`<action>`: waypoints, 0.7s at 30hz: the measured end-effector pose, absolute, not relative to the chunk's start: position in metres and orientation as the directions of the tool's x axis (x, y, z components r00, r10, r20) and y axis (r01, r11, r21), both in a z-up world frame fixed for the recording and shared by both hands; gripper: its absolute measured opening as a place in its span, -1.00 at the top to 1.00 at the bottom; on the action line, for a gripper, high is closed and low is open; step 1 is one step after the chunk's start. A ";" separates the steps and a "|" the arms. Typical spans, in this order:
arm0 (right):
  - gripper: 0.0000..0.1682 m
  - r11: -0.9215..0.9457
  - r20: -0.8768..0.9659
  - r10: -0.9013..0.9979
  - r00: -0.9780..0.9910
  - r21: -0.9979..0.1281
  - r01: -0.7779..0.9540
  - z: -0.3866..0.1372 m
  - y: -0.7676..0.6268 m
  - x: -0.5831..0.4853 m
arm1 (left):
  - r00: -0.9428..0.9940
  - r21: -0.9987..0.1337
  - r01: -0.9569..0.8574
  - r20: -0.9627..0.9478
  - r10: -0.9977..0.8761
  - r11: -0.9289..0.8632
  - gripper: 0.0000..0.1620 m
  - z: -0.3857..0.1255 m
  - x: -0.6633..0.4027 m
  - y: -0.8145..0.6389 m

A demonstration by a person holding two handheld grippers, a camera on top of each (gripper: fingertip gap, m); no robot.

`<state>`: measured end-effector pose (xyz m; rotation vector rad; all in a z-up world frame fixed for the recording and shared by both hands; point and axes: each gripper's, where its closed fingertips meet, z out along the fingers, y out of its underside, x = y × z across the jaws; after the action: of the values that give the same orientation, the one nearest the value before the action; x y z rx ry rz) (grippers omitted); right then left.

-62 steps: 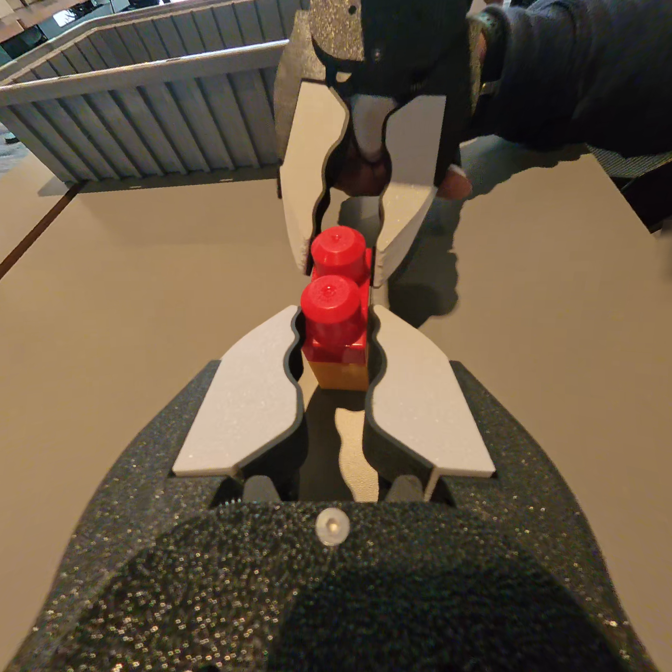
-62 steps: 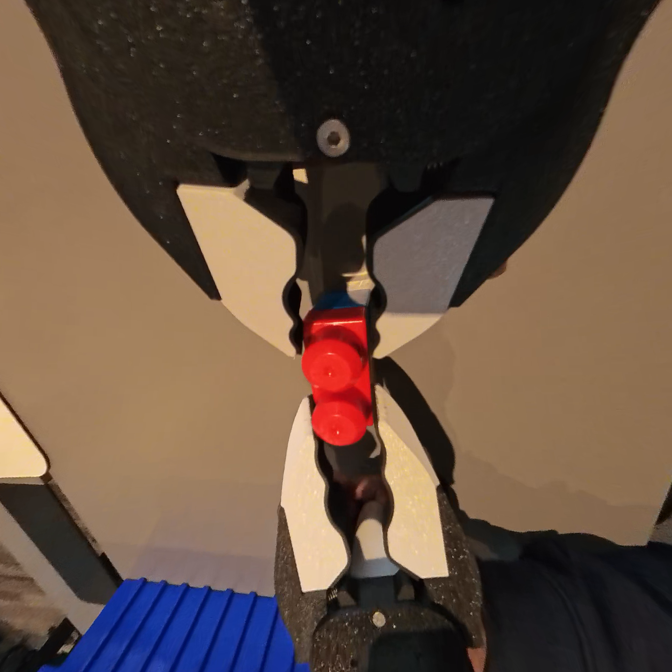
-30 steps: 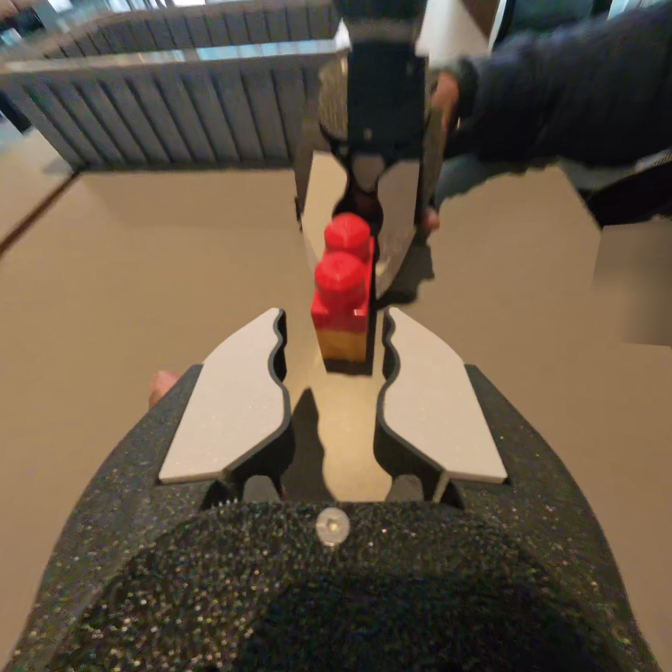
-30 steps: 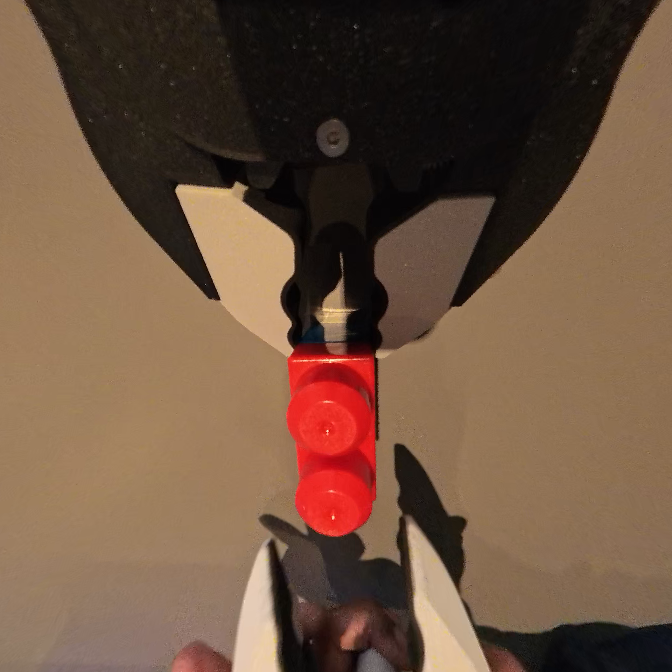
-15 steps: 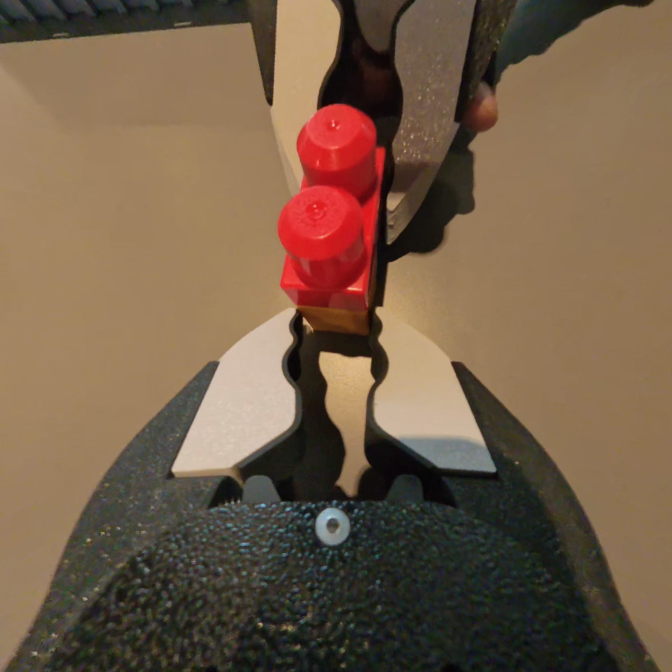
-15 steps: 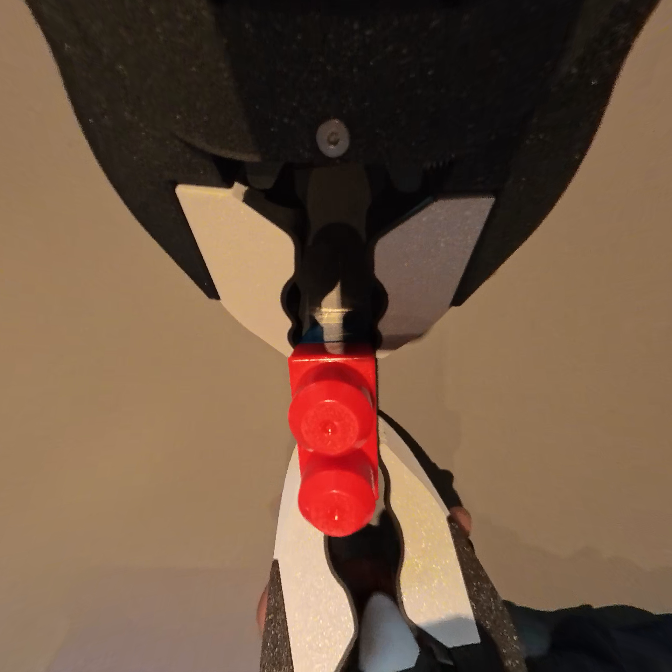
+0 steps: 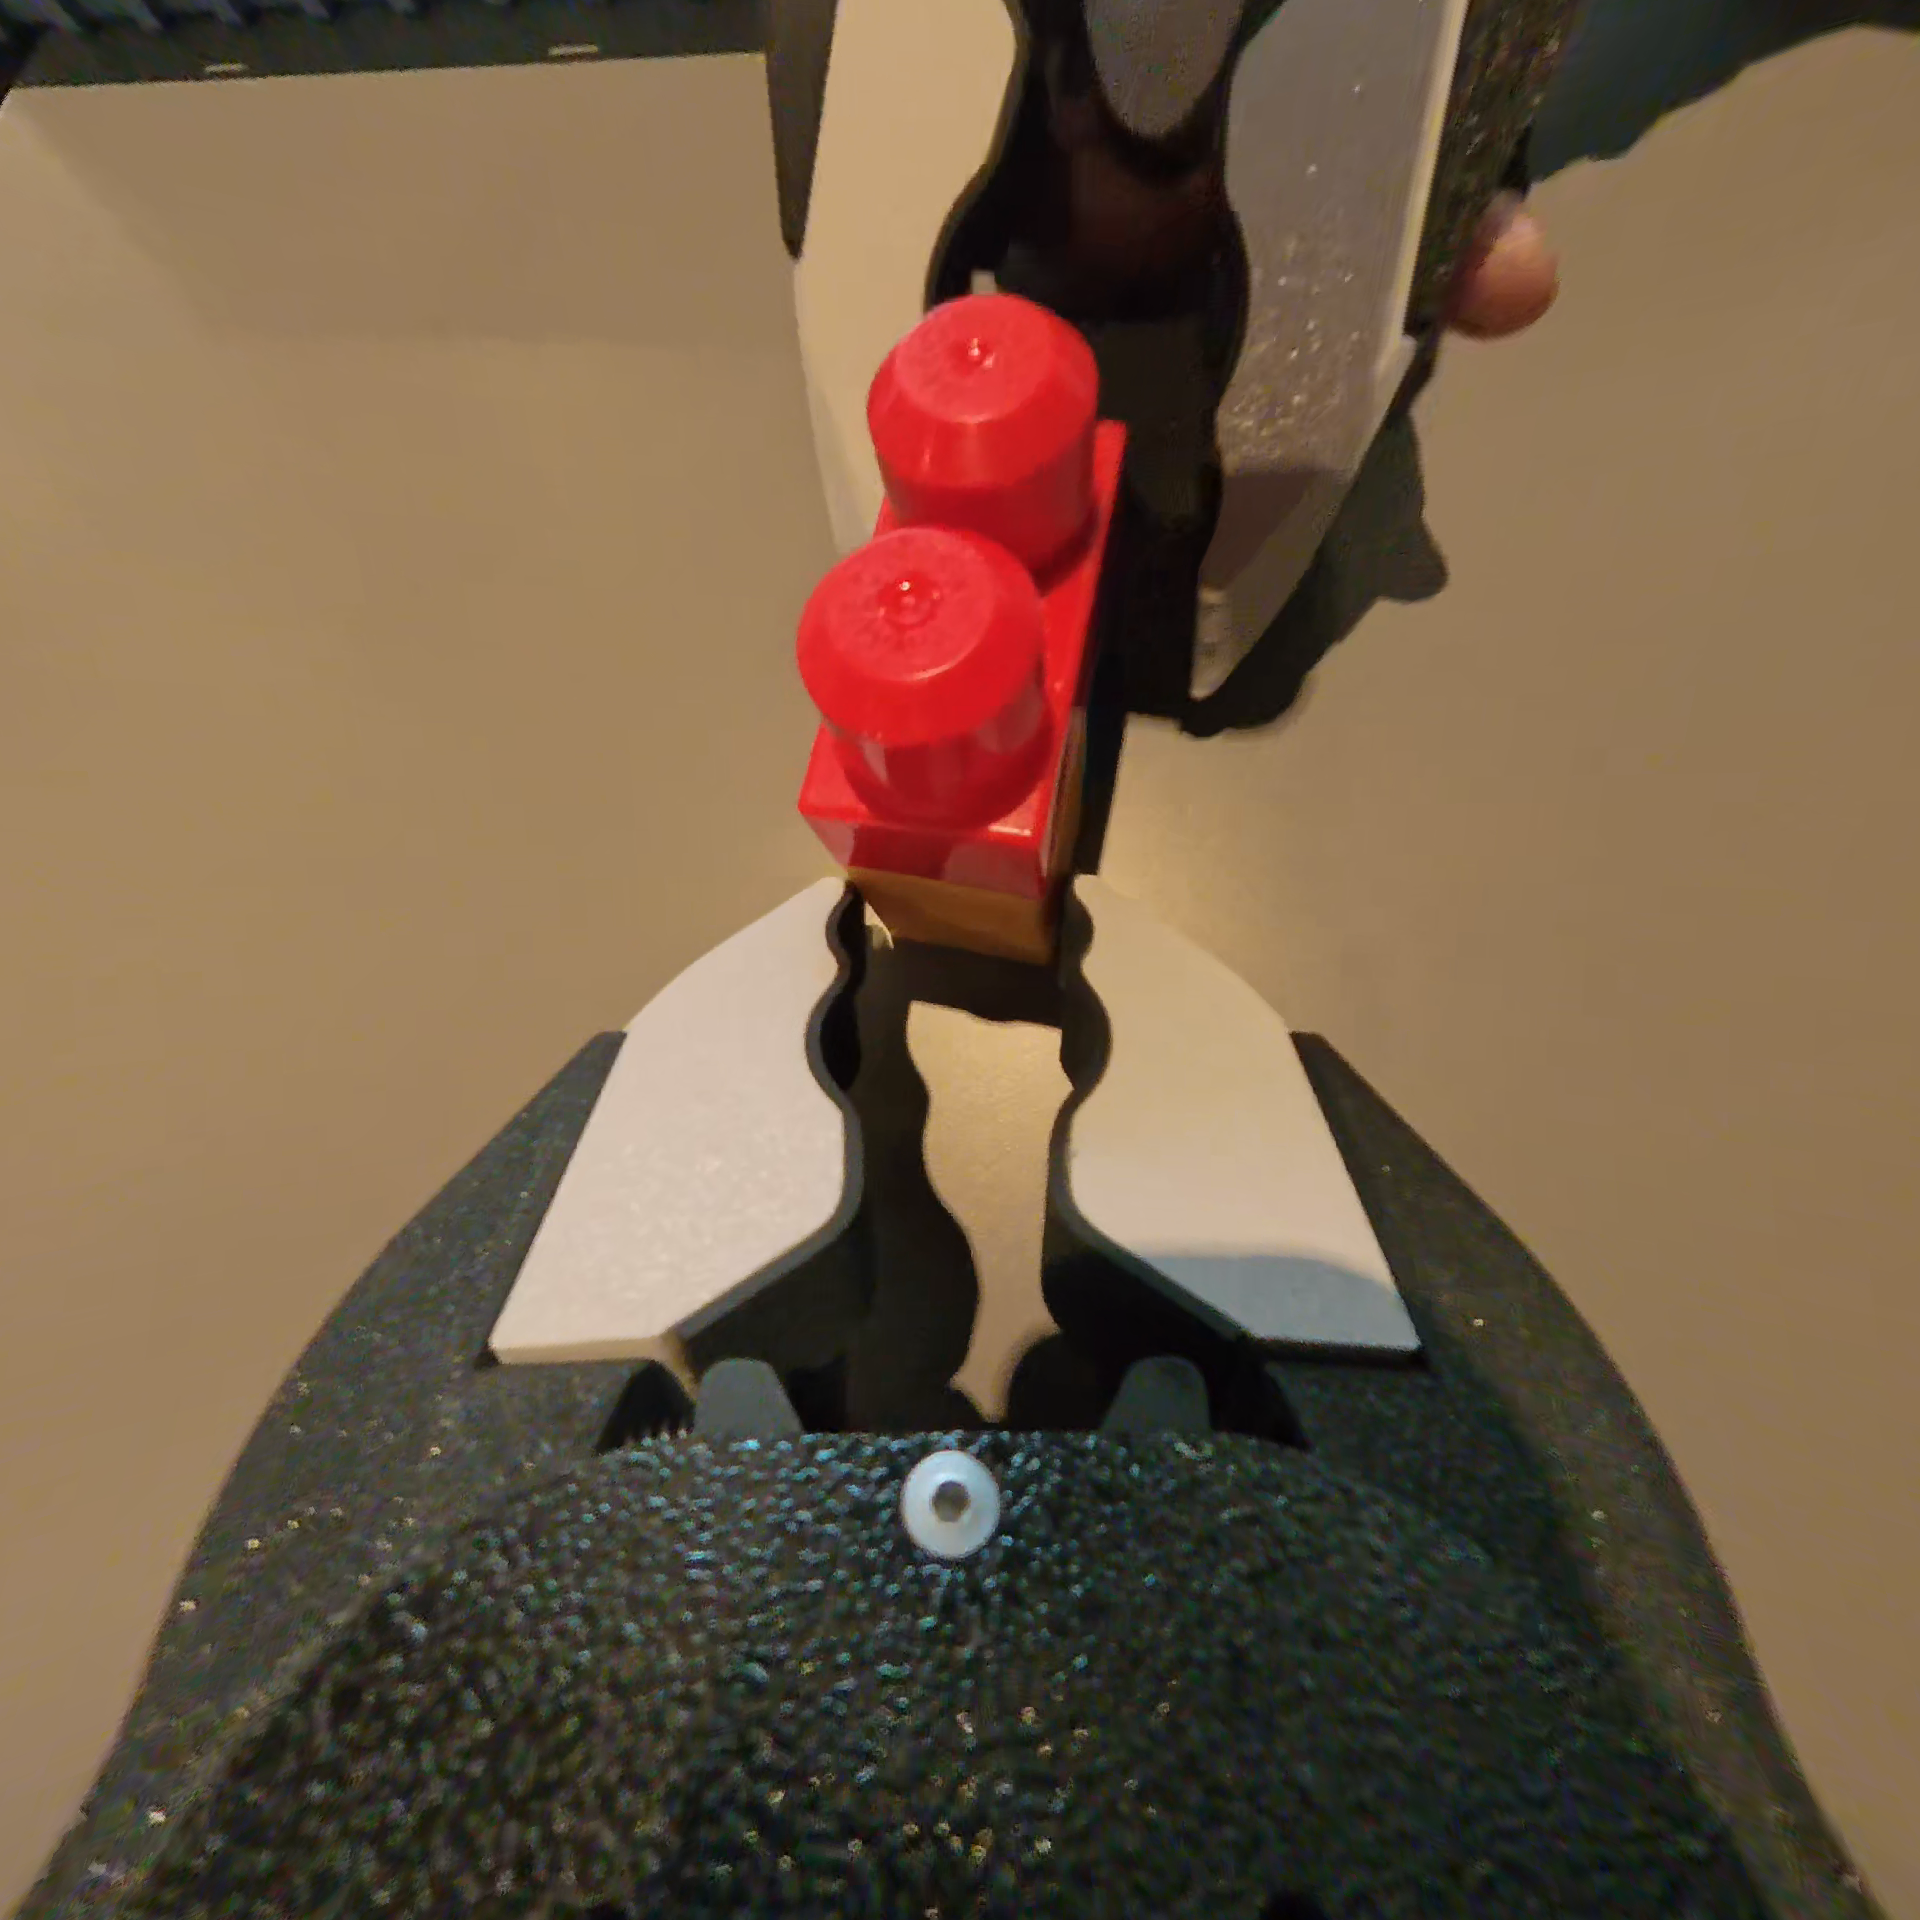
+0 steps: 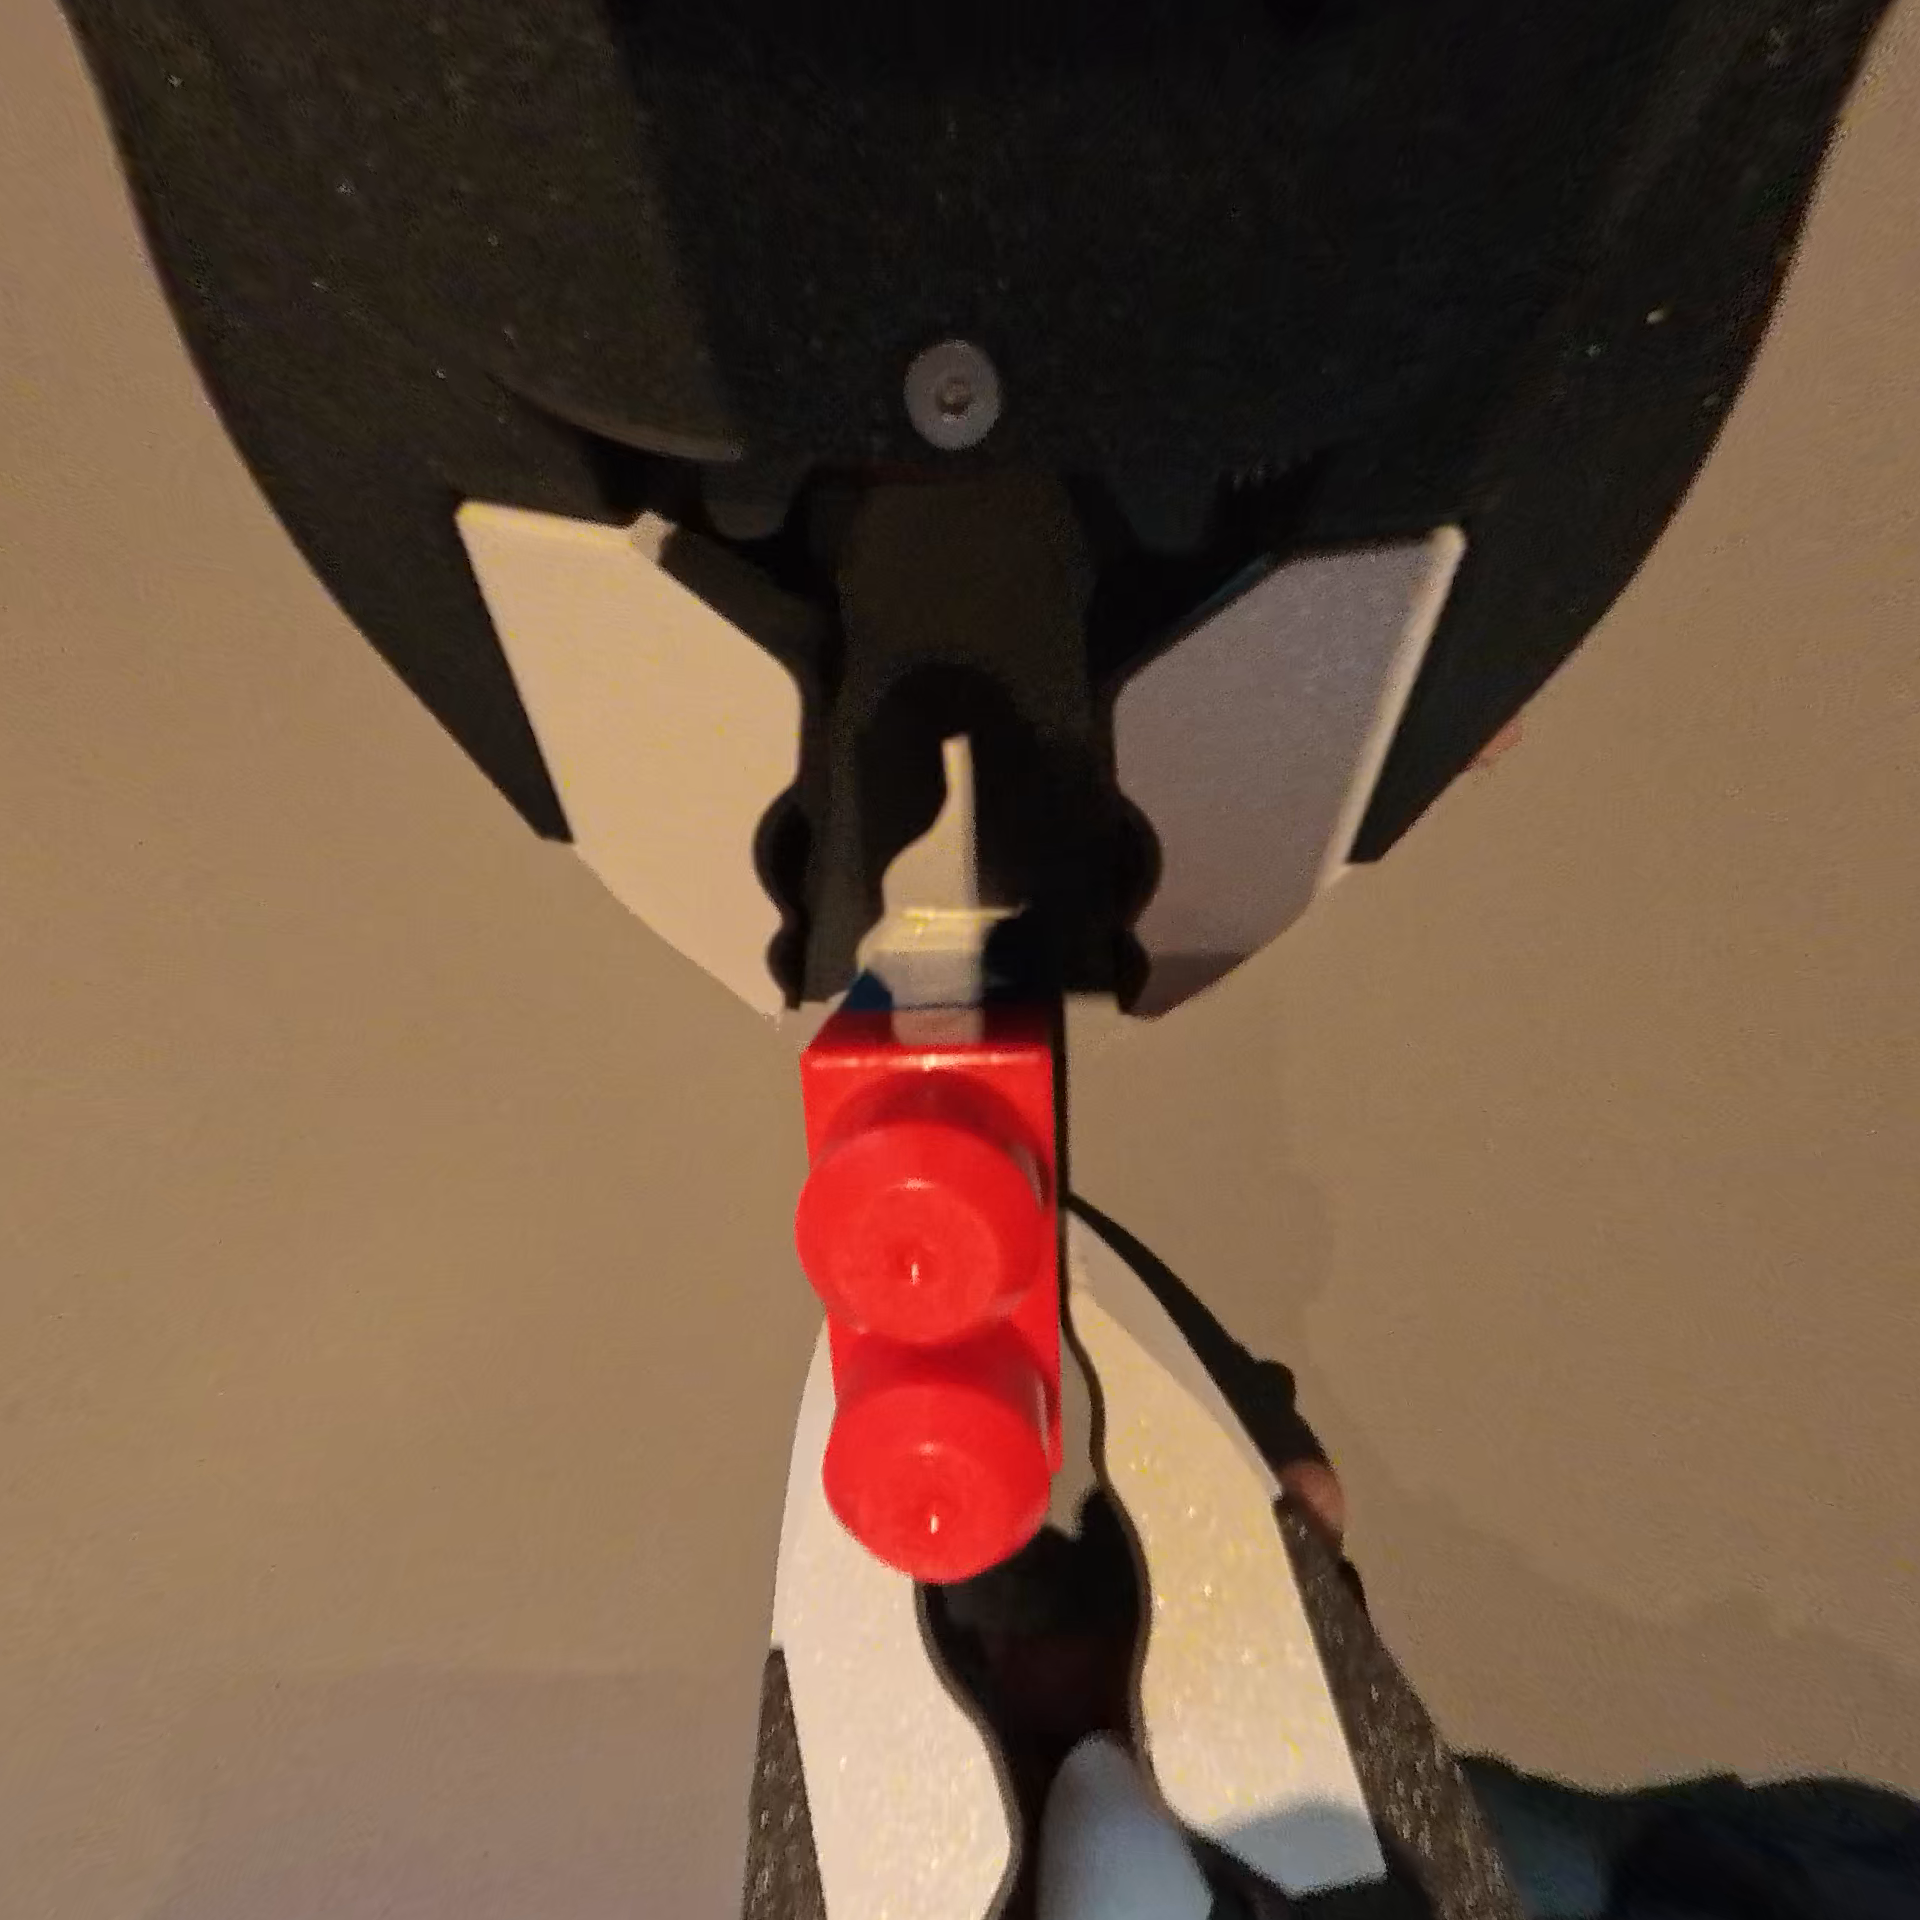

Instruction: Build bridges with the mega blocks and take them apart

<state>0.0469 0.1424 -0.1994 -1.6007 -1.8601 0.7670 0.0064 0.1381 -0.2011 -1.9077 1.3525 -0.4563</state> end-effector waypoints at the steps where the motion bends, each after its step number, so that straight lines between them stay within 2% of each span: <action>1: 0.23 0.136 0.062 0.989 -0.134 -0.729 0.671 -0.199 0.143 0.051 | 0.379 -0.739 -0.652 -0.125 -0.917 -0.169 0.58 -0.201 0.007 0.138; 3: 0.17 0.133 0.059 0.989 -0.137 -0.768 0.626 -0.186 0.142 0.052 | 0.374 -0.739 -0.652 -0.122 -0.919 -0.167 0.58 -0.201 0.007 0.137; 6: 0.32 0.101 0.053 0.993 -0.108 -0.853 0.513 -0.153 0.143 0.037 | 0.371 -0.740 -0.651 -0.115 -0.921 -0.170 0.58 -0.201 0.009 0.137; 10: 0.57 0.153 0.099 0.987 -0.125 -0.804 0.575 -0.162 0.139 0.023 | 0.376 -0.739 -0.651 -0.117 -0.919 -0.172 0.58 -0.201 0.012 0.136; 21: 0.56 0.116 0.079 0.993 -0.086 -0.763 0.636 -0.166 0.137 0.023 | 0.385 -0.719 -0.670 -0.125 -0.914 -0.185 0.57 -0.202 0.013 0.136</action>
<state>0.0230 0.1366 -0.1664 -1.5837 -1.7919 0.7565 0.0127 0.1358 -0.2017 -1.9359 1.3609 -0.4374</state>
